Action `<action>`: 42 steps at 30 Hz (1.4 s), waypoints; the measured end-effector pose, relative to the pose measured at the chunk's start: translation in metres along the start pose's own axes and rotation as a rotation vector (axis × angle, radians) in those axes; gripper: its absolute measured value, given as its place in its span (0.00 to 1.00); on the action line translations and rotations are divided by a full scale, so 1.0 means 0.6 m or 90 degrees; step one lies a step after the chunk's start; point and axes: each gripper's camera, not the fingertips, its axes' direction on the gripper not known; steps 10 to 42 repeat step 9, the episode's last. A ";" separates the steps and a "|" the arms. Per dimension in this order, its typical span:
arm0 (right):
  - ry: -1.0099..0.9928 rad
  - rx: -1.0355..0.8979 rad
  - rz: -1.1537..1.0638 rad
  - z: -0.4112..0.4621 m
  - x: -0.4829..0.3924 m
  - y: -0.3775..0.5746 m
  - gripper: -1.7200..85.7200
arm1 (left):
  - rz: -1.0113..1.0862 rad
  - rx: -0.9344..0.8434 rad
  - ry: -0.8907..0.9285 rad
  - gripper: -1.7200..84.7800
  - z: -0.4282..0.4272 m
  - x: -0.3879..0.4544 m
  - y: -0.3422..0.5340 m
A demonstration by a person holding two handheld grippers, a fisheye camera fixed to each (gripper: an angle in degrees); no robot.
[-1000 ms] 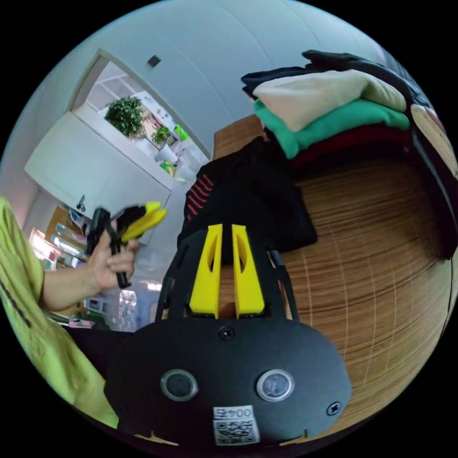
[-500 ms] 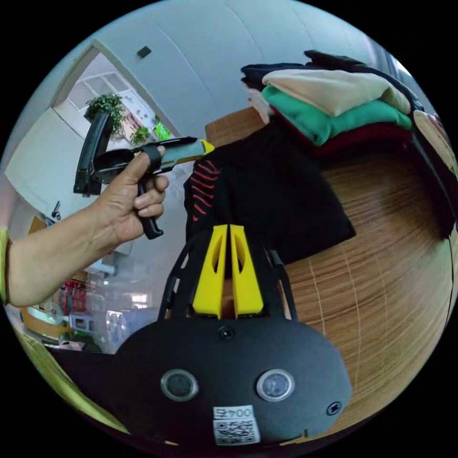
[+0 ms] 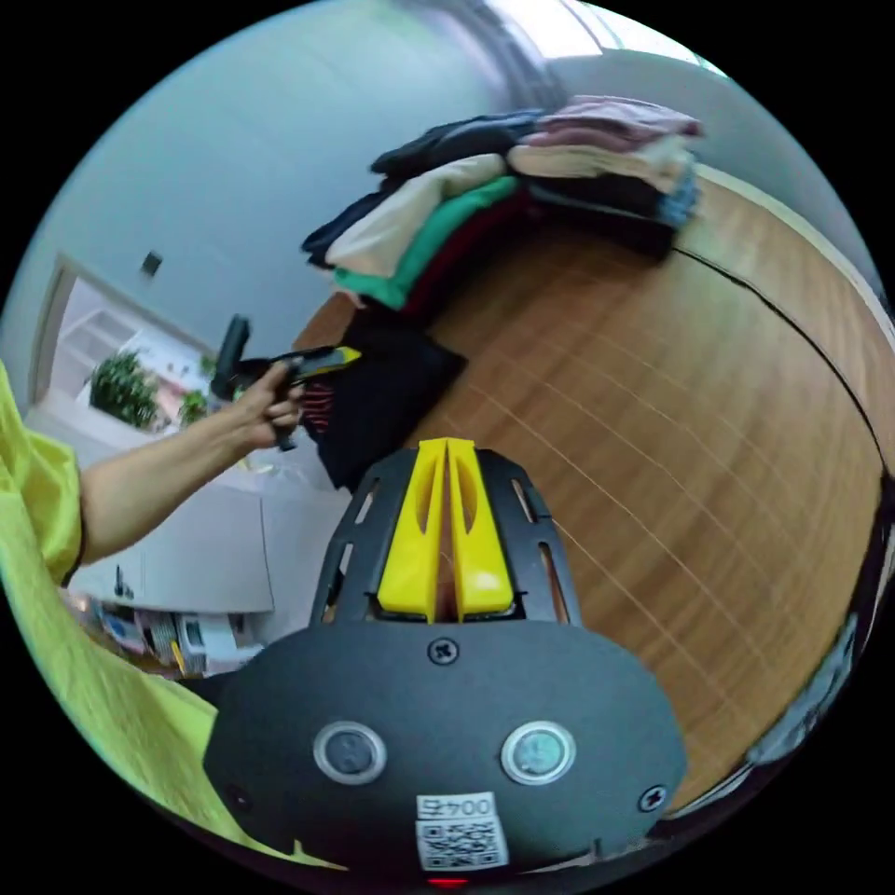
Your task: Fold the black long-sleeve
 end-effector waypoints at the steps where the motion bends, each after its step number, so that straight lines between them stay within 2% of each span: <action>1: 0.025 0.007 0.070 -0.040 0.056 0.040 0.03 | -0.016 -0.010 0.060 0.03 -0.003 0.012 0.033; 4: 0.081 0.006 0.295 -0.133 0.199 0.183 0.06 | -0.075 -0.062 0.201 0.03 0.009 0.046 0.128; 8: 0.138 0.036 0.584 -0.267 0.338 0.423 0.09 | -0.110 -0.113 0.225 0.03 0.027 0.103 0.237; 9: 0.154 0.037 0.609 -0.284 0.351 0.453 0.09 | -0.114 -0.128 0.232 0.03 0.034 0.123 0.268; 42: 0.154 0.037 0.609 -0.284 0.351 0.453 0.09 | -0.114 -0.128 0.232 0.03 0.034 0.123 0.268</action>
